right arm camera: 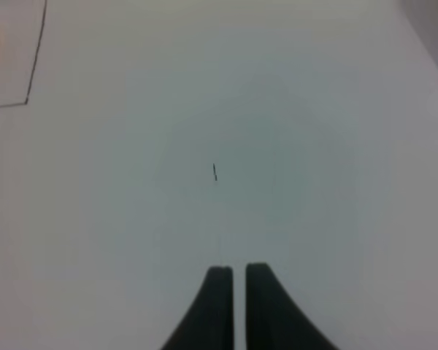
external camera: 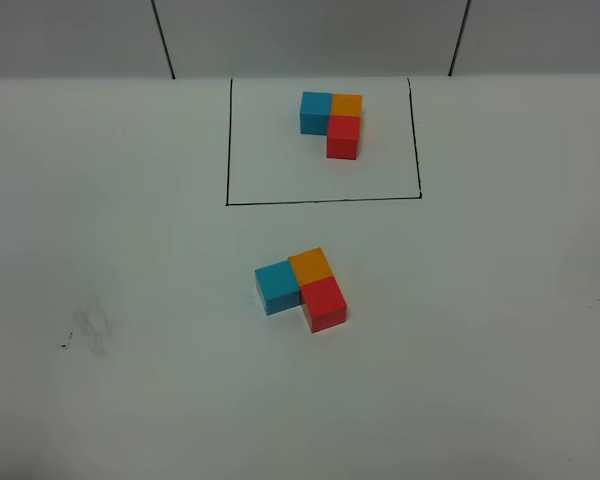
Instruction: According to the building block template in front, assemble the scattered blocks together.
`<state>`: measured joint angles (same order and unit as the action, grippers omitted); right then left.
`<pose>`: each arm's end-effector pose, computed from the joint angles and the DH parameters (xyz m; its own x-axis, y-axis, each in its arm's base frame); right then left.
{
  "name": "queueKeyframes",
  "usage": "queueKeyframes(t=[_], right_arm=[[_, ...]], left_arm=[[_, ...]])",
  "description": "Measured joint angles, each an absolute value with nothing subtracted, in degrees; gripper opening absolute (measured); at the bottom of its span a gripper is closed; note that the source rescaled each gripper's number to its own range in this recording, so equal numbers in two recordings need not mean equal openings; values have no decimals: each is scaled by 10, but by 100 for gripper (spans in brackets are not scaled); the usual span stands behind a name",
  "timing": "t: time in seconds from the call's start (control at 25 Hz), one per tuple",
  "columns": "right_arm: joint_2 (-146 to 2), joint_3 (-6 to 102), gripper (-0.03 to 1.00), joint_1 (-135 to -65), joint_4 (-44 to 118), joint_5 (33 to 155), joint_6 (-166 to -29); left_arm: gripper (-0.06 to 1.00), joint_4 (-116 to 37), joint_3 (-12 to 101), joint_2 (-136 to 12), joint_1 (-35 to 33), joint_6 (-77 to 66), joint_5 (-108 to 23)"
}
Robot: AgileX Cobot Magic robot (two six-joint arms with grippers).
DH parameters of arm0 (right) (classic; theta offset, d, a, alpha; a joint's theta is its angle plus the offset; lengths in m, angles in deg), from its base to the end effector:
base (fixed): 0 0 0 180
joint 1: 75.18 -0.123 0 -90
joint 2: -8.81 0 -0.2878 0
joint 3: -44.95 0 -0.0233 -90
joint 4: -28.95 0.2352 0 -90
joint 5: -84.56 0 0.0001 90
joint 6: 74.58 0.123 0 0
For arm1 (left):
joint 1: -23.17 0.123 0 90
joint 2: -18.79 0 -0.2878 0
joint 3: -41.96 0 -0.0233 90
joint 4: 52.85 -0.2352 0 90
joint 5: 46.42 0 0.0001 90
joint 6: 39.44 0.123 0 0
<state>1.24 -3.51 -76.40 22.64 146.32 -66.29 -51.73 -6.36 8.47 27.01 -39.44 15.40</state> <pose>0.0054 -0.0118 0.2548 -0.4559 0.0822 -0.8862 0.1071 0.9936 0.0370 0.0116 -0.0013 0.2544 -0.5052 -0.0432 -0.8619 -0.0568 0.9982 -0.0167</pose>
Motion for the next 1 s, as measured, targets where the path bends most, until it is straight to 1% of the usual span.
queueKeyframes(t=[1.0], right_arm=[[13,-35,0,-764,227,1463,-663]], left_arm=[[0,-517,-64,85,270,-394,154]])
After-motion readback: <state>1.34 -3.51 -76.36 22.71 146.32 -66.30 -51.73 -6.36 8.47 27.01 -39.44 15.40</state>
